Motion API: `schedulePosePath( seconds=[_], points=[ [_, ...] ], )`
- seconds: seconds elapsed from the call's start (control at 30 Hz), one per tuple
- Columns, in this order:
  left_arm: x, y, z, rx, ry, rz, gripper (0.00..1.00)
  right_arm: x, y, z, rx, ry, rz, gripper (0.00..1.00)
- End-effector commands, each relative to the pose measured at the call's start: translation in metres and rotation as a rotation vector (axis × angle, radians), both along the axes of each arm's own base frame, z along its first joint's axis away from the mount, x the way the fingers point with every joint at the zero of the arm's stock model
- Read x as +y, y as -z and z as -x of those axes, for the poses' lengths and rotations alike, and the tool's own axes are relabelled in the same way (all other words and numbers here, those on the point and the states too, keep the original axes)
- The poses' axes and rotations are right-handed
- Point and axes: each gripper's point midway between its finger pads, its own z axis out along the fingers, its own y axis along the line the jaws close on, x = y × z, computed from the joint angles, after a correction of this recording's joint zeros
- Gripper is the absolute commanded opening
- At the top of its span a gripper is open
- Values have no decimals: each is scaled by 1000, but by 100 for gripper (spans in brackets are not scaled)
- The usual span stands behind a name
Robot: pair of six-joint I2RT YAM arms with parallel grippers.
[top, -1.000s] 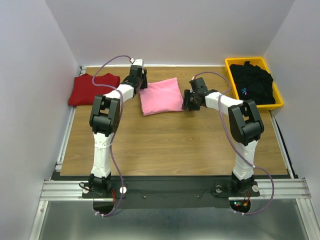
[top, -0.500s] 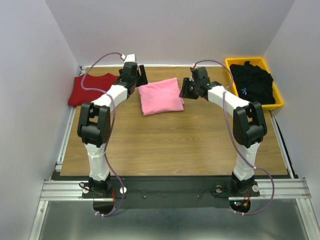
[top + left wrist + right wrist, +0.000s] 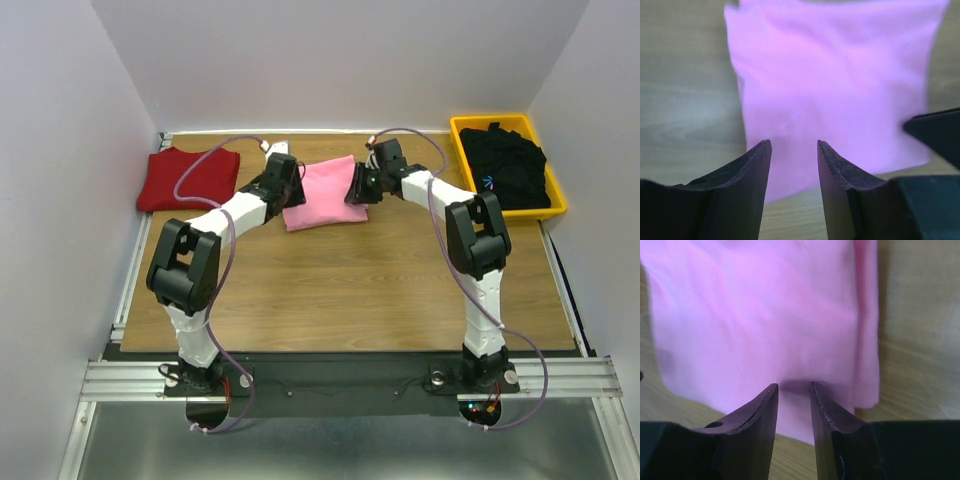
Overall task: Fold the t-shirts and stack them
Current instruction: Fold the tshirt
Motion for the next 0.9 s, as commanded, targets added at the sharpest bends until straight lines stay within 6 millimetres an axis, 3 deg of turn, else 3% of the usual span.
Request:
schedulePosePath(
  seconds=[0.0, 0.07, 0.13, 0.17, 0.2, 0.27, 0.3, 0.4, 0.47, 0.57, 0.7, 0.77, 0.83, 0.87],
  points=[
    [9, 45, 29, 136, -5, -30, 51, -7, 18, 13, 53, 23, 4, 38],
    [11, 67, 50, 205, 3, -35, 50, -15, 34, 34, 105, 28, 23, 38],
    [13, 81, 68, 261, 9, -38, 49, -19, 42, 49, 136, 22, 28, 38],
    [11, 82, 78, 279, 16, -22, 49, -25, 51, 67, 176, 24, 36, 38],
    [15, 96, 96, 325, 10, -25, 49, -27, 53, 76, 190, 23, 37, 38],
    [14, 95, 113, 339, 25, -7, 48, -36, 59, 104, 240, 23, 39, 38],
    [19, 105, 130, 375, 23, -13, 48, -39, 61, 114, 254, 26, 42, 38],
    [19, 98, 147, 366, 41, 0, 48, -46, 51, 137, 265, 36, 28, 38],
    [19, 79, 146, 320, 43, 25, 50, -44, 39, 144, 258, 25, -4, 38],
    [14, 34, 130, 201, 47, 60, 55, -37, 2, 136, 180, 2, -55, 38],
    [7, -25, 98, 45, 57, 83, 57, -21, -50, 101, 47, -20, -113, 39],
    [6, -41, 79, -13, 53, 100, 57, -10, -73, 76, -17, -45, -141, 39],
    [1, -60, 58, -84, 66, 129, 51, -2, -79, 60, -47, -64, -150, 39],
    [2, -48, 49, -68, 62, 123, 49, 8, -87, 45, -72, -89, -173, 39]
  ],
)
